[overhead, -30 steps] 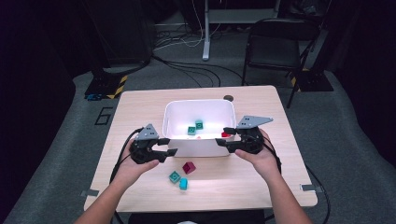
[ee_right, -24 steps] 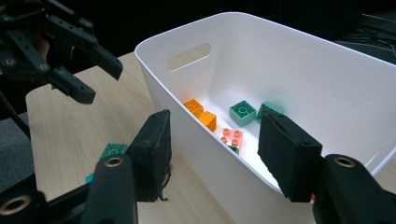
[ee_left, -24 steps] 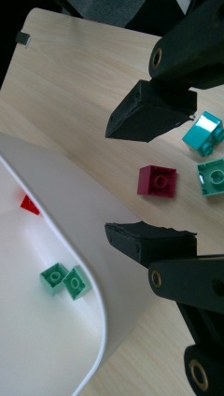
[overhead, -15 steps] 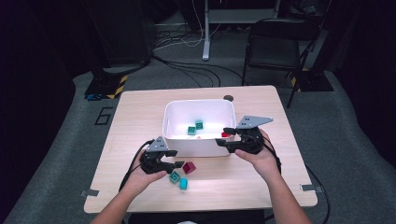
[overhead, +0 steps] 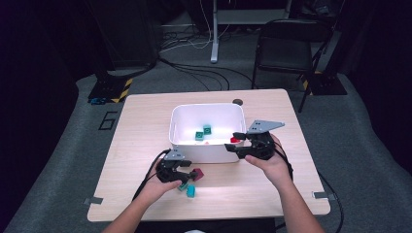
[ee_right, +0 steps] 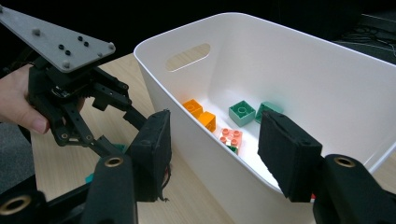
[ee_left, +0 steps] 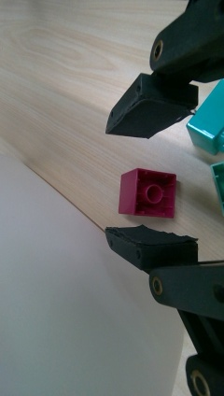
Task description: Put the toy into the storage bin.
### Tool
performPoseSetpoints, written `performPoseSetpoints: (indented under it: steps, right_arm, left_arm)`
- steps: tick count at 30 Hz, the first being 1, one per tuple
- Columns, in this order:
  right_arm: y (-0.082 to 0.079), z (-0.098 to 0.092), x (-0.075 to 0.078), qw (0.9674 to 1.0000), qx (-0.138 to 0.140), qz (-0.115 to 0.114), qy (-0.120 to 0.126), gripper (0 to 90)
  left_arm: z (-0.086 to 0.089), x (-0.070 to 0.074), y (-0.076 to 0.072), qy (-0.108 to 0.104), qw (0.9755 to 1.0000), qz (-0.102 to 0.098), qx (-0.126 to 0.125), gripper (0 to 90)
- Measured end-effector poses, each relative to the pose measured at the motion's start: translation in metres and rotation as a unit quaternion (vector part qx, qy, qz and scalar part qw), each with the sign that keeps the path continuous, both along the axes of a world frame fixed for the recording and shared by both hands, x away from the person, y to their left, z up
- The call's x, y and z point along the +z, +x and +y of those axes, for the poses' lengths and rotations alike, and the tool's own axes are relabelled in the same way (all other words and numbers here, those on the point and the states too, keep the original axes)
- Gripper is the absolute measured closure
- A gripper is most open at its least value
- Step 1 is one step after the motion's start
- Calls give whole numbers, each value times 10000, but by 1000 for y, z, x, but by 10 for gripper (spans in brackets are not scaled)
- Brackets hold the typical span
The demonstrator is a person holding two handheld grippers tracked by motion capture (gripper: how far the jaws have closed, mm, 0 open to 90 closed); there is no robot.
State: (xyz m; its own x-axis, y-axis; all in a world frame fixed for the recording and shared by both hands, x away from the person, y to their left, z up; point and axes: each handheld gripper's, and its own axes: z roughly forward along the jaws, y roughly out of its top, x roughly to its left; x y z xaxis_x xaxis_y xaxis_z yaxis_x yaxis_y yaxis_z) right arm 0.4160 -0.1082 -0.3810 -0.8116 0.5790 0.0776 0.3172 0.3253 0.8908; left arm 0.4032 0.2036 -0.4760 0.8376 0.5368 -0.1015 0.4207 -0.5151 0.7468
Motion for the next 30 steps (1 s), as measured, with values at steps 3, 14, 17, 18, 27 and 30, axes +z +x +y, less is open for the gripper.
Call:
performPoseSetpoints:
  steps: [3,14,17,18,27,30]
  right_arm:
    - [0,0,0,10000,-3,0,5,435]
    - [0,1,-1,10000,6,1,-3,435]
    - [0,1,0,10000,5,1,2,436]
    - [0,1,0,10000,0,7,12,436]
    - [1,-1,-1,10000,-19,-5,22,435]
    - [0,0,0,10000,-39,11,39,436]
  left_arm:
    - [-1,-4,2,48,10000,41,-14,425]
    - [-12,-19,7,263,9996,78,-100,425]
    - [-14,-23,9,244,9996,121,-46,432]
    - [-14,-25,9,237,9996,142,-65,434]
    - [-18,-29,9,423,9990,90,-121,565]
    - [-18,-27,9,471,9988,60,-146,586]
